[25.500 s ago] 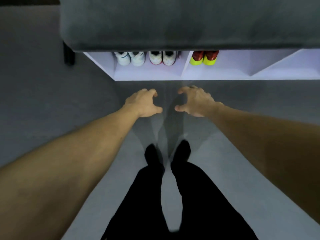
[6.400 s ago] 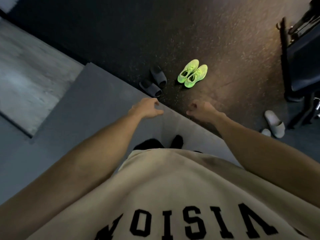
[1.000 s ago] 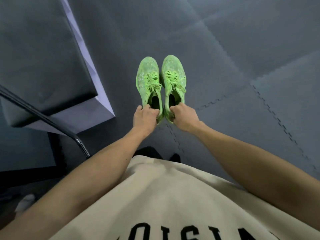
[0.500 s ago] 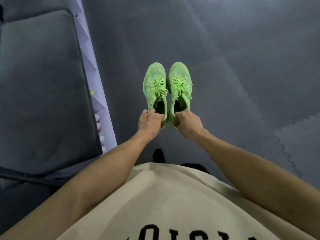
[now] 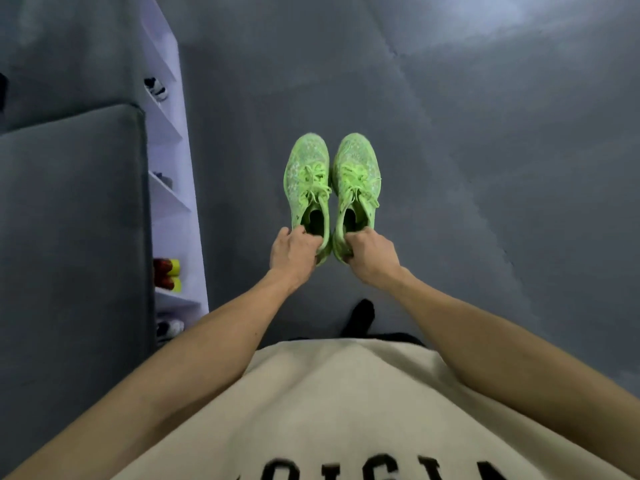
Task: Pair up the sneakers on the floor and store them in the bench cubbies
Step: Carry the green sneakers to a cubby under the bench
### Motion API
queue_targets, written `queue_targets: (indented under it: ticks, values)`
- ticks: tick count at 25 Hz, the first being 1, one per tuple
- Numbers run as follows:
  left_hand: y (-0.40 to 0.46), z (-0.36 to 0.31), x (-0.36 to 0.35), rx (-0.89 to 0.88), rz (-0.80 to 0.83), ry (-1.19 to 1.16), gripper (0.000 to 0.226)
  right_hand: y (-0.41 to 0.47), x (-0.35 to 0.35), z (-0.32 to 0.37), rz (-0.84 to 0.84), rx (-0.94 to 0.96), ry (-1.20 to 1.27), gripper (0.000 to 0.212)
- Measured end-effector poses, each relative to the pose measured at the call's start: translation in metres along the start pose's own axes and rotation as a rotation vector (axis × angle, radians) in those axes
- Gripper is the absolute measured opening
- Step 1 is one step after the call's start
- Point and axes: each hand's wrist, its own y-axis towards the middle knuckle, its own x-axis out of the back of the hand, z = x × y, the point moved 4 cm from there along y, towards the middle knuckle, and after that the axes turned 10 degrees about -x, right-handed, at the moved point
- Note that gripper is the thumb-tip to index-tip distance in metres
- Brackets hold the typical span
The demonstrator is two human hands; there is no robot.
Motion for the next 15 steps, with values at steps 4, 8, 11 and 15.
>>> queue_targets:
  ticks: [4,8,11,15]
  values:
    - [0.103,0.018,0.029,0.032,-0.006,-0.003,0.011,0.1,0.058,-0.017,0.004,0.046,-0.027,0.017]
    - [0.213,0.049,0.051,0.048,-0.042,0.013,0.012,0.208,0.104,-0.027,0.014,0.056,-0.027,0.017]
    - [0.3,0.077,0.058,0.041,-0.033,0.022,0.014,0.295,0.132,-0.034,0.019,0.042,-0.03,0.023]
    - [0.414,0.126,0.078,0.015,-0.019,-0.021,0.01,0.409,0.175,-0.032,0.028,0.017,-0.037,0.016]
